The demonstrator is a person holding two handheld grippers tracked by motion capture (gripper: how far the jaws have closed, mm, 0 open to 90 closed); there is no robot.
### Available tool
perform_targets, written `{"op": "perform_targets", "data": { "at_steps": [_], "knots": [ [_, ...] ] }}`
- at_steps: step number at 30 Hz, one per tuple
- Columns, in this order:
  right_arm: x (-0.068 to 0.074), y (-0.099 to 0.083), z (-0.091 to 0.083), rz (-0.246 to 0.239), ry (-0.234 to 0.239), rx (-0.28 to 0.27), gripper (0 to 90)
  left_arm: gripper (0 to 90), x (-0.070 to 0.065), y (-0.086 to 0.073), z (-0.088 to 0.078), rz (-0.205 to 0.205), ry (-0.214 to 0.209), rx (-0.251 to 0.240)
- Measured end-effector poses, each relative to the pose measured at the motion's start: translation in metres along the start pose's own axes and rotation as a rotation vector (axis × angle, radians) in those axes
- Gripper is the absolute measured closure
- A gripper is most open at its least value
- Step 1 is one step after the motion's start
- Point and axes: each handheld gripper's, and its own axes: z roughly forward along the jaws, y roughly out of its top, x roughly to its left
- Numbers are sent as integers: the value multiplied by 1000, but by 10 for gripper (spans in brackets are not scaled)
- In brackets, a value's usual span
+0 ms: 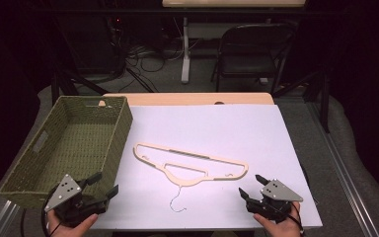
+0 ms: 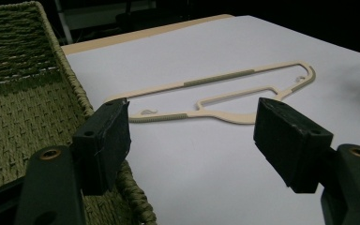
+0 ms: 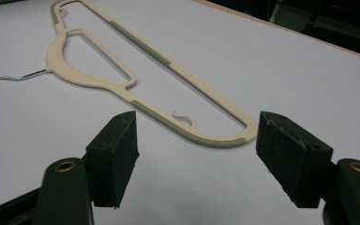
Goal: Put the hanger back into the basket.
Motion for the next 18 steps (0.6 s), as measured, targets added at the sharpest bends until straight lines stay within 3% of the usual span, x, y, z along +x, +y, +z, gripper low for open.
{"op": "perform_targets", "data": {
  "at_steps": [10, 15, 18],
  "knots": [
    [2, 4, 2, 8, 25, 22, 296, 288, 0, 1, 0, 1, -4, 3],
    [1, 14, 0, -11, 20, 47, 296, 287, 0, 2, -1, 0, -2, 3],
    [1, 21, 1, -31, 42, 80, 296, 287, -1, 2, -1, 0, 2, 7]
  ]
}}
